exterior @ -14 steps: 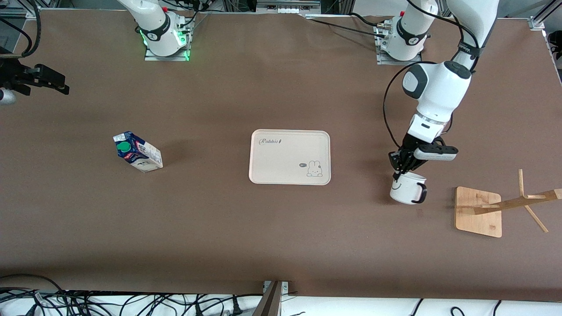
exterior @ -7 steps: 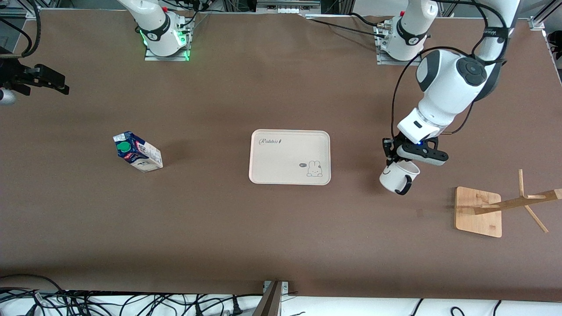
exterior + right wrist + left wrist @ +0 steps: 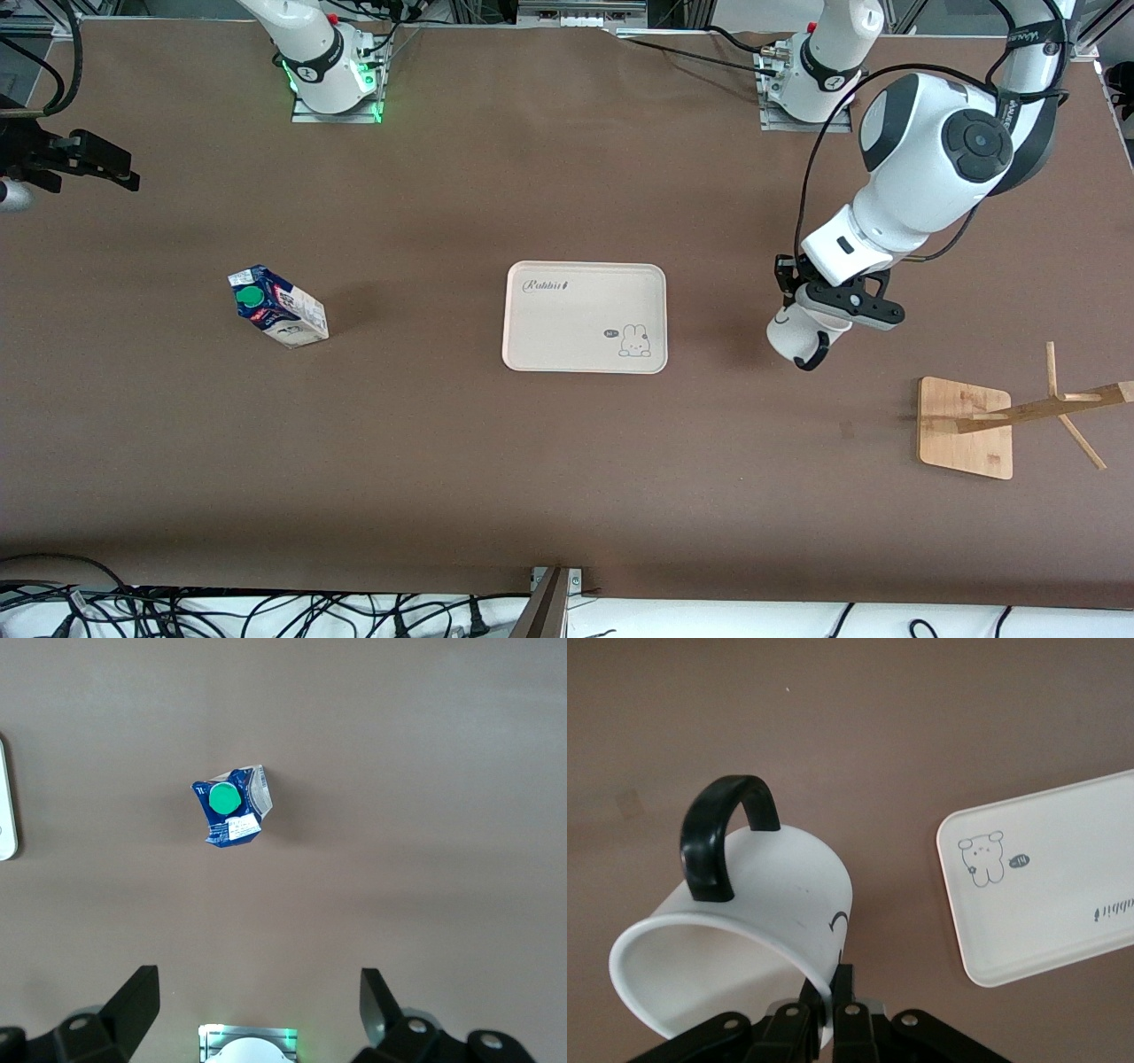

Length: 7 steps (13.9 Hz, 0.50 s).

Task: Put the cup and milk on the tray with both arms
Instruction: 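Lift the white mug off the stand with the left gripper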

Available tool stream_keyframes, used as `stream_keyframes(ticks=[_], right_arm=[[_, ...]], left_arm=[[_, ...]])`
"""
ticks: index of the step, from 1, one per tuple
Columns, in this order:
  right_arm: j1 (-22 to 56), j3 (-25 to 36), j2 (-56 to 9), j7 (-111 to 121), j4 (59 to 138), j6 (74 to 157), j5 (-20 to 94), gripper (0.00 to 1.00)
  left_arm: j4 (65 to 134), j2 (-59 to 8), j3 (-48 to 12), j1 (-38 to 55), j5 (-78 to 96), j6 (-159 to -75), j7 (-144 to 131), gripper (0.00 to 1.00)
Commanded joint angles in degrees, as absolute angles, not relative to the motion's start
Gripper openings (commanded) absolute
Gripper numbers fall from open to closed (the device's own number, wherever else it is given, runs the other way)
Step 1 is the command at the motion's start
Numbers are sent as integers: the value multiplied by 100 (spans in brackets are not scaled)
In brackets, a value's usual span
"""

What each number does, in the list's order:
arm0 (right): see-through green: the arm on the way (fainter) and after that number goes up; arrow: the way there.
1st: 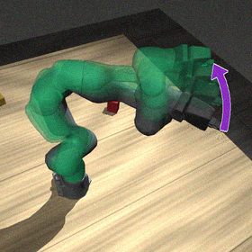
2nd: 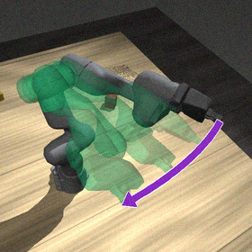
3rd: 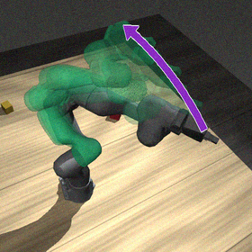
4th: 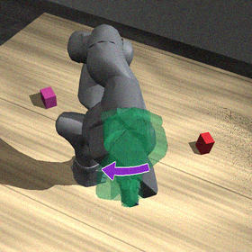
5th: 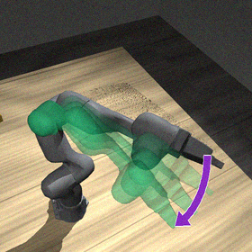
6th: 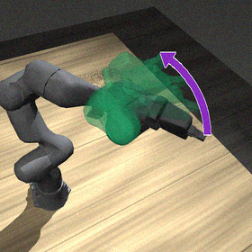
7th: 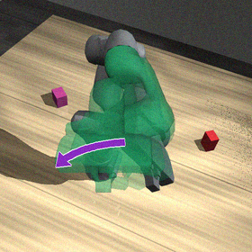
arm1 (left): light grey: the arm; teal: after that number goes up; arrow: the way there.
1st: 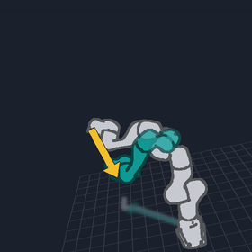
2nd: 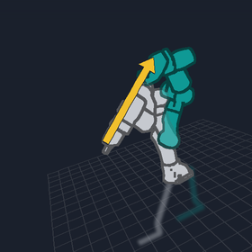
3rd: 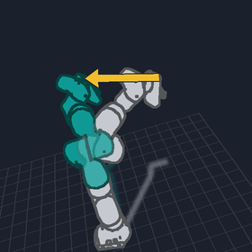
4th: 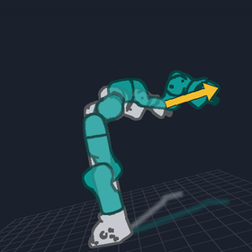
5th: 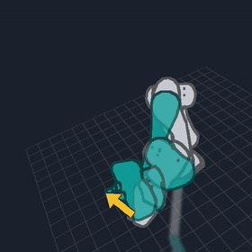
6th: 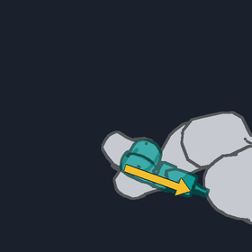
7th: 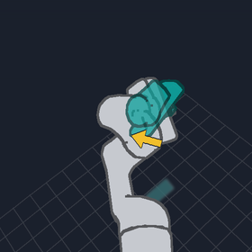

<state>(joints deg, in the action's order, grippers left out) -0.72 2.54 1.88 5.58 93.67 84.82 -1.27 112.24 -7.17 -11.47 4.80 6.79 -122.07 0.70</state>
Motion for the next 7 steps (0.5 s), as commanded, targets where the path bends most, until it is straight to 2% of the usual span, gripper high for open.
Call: stream_keyframes(ticks=[1,3,7], right_arm=[[-132,220,149,519,9264,8385,-158,100],[-132,220,149,519,9264,8385,-158,100],[-132,220,149,519,9264,8385,-158,100]], left_arm=[[10444,-1194,-1169,580,466,-11306,105,0],[10179,-1397,-1300,589,361,-10935,114,0],[10037,-1677,-1600,781,255,-10916,-261,0]])
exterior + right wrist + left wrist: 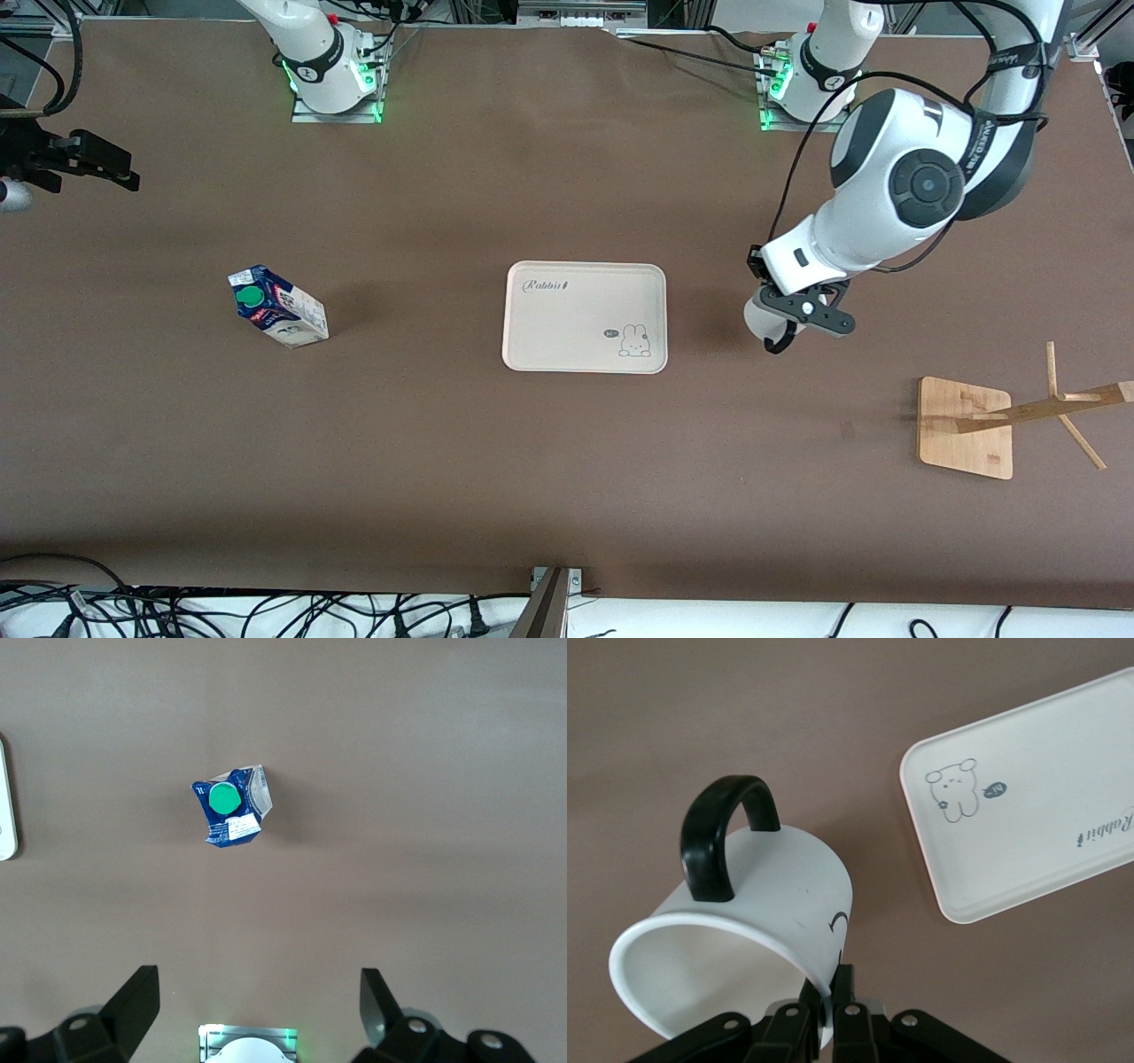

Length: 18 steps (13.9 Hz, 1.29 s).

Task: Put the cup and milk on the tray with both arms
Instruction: 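Carry the mug over the tray and lower it with the left gripper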

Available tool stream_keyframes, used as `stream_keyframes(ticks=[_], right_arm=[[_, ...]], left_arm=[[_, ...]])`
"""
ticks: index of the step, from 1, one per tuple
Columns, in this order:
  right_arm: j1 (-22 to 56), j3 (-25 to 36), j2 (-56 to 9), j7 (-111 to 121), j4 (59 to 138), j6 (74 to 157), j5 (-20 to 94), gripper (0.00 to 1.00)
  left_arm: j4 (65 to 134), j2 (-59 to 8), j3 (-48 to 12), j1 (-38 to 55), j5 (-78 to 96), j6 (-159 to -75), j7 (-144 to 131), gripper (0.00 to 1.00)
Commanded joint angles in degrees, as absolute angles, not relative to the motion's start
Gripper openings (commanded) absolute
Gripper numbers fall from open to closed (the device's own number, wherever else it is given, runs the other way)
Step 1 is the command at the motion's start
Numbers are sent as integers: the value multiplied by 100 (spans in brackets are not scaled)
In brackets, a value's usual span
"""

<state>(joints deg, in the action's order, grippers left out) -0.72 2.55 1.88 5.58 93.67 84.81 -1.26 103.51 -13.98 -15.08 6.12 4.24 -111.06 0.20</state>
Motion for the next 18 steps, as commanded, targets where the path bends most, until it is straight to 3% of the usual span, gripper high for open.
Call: stream_keyframes(ticks=[1,3,7,18], right_arm=[[-132,220,149,519,9264,8385,-158,100],[-132,220,149,519,9264,8385,-158,100],[-132,229,149,519,9264,8385,-158,100],[-132,237,158,519,9272,8385,-158,100]], left_arm=[[9872,-1827,-1608,913,255,-10916,-725,0],[9468,-2152,-1591,1482,220,-10846,-1325,0],[8378,-2540,-1600,2064,-342,-9820,-1863,0],[7981,-3576,-1591,2874,-686,-9721,-3172,0]])
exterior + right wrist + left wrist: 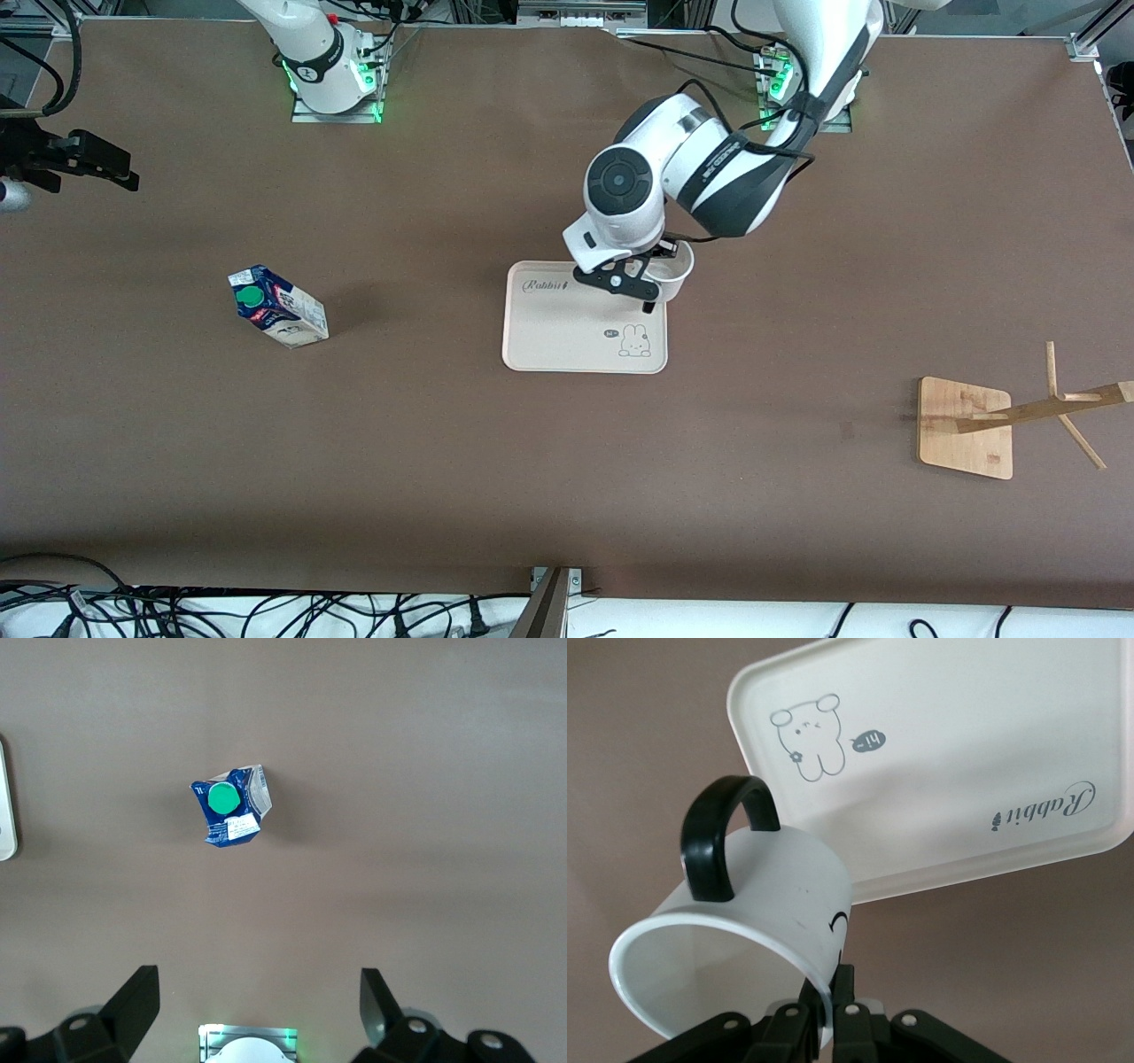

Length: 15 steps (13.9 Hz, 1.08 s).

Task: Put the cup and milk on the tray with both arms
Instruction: 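Carry the mug over the tray and lower it with the left gripper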

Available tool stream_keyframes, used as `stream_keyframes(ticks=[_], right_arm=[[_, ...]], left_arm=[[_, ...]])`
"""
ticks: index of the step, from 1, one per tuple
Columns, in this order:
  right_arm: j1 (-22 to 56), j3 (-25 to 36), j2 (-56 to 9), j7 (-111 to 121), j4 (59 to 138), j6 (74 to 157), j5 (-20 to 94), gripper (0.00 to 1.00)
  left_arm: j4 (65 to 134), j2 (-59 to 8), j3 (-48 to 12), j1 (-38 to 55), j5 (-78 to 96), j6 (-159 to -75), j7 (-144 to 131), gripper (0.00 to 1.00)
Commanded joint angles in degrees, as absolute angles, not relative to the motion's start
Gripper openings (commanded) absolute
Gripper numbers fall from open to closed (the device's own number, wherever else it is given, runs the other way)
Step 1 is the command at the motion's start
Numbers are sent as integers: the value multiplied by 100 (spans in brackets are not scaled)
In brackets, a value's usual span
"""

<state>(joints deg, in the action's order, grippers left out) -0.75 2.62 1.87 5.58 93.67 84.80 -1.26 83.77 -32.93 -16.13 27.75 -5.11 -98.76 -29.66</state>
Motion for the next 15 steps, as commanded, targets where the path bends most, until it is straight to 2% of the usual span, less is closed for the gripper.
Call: stream_keyframes(ticks=[1,8,15], right_arm=[[-132,237,150,519,9264,8385,-158,100],[-132,237,158,519,9264,8385,-158,100],[-132,237,149,519,9264,8376,-158,100]], left_arm=[[7972,-3655,-1591,2874,-677,-9738,-3269,0],[7436,-4271,-1547,2944,-694,-9922,-3604,0],[7427,-4667,-1529,2883,-703,-10476,-3533,0]])
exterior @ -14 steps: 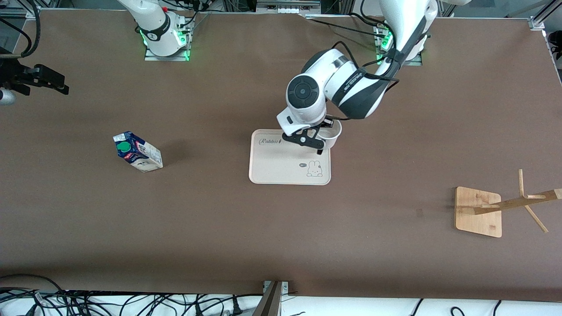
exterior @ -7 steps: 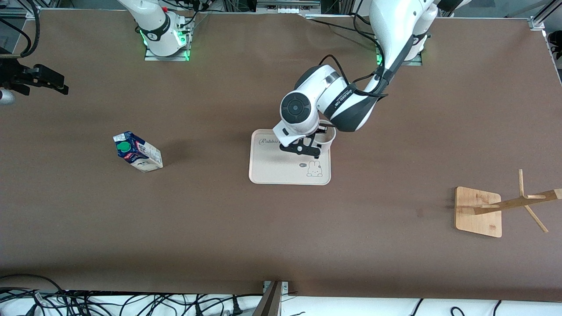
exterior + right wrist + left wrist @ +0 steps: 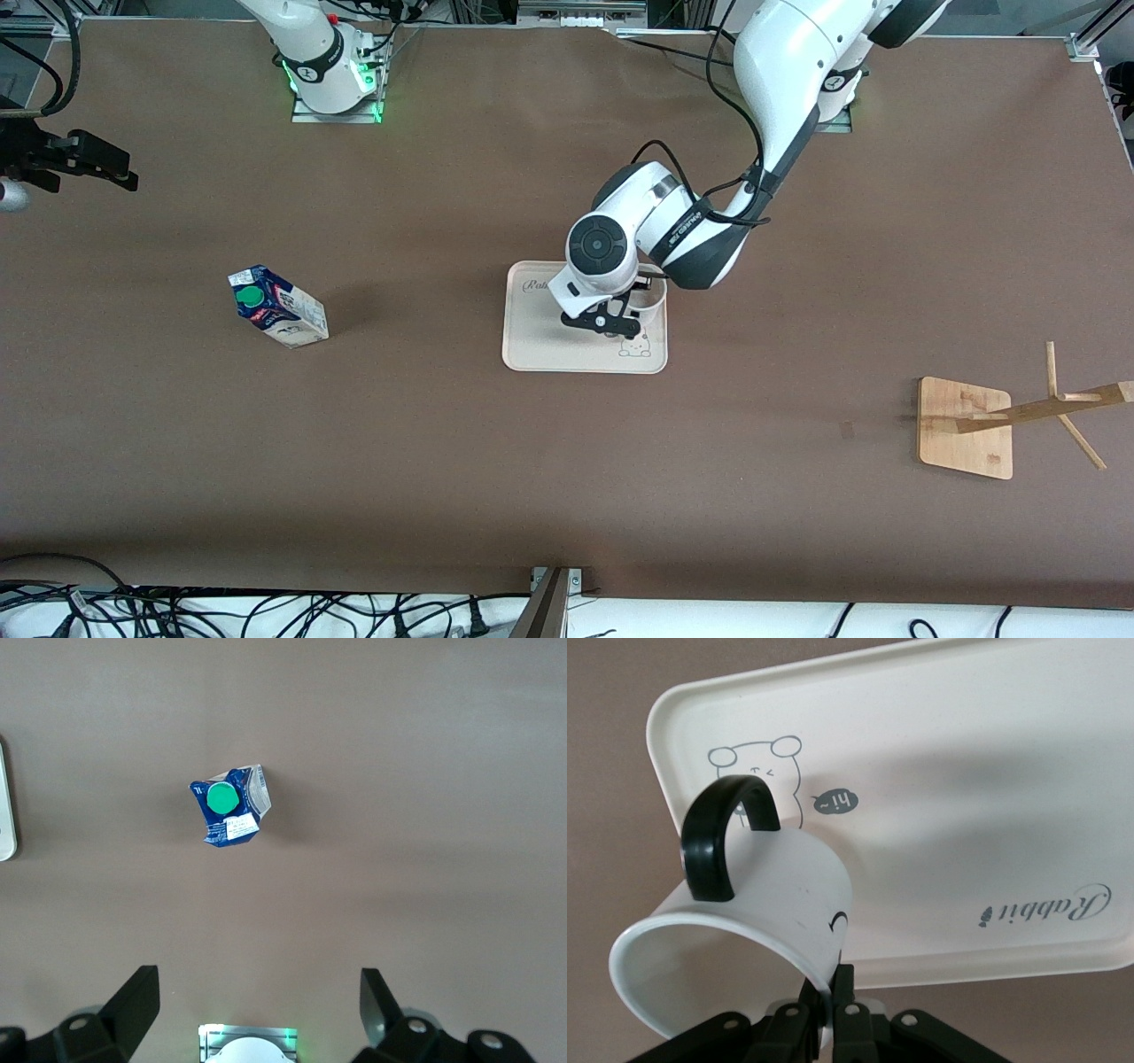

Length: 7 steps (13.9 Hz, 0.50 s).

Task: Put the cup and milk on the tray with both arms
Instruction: 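Carry the mug over the tray and lower it with the left gripper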

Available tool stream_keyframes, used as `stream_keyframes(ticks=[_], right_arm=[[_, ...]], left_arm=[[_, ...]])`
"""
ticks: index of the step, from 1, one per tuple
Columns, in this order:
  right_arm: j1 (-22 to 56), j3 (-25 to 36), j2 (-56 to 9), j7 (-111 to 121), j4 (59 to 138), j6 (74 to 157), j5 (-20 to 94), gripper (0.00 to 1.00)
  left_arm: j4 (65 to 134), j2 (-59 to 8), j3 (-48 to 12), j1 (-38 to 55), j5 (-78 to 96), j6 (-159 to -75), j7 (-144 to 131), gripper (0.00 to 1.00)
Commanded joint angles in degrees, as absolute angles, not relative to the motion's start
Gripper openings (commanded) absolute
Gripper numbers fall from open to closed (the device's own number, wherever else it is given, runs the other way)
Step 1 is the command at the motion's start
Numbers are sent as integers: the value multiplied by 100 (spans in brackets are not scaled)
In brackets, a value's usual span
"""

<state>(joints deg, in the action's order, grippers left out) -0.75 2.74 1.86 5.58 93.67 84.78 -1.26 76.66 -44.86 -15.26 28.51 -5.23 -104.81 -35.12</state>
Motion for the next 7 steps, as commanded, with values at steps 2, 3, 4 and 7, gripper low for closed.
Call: stream_keyframes(ticks=[2,3,4,7], right_arm=[[-132,237,149,519,9264,8376,-158,100],[-132,237,149,519,9264,8376,-158,100],[-132,237,149,519,9264,8376,-158,100],[-132,237,149,519,9264,8385,-158,100]], left_arm=[[7427,-4676,-1529,2892,-677,-10468,-3551,0],[7427,-4676,-1529,2883,-668,-10468,-3559,0],[7427,-4676,-1529,2883,-659,-10468,-3568,0],[7427,-4772,-1529,2892,-668,-10485,-3621,0]])
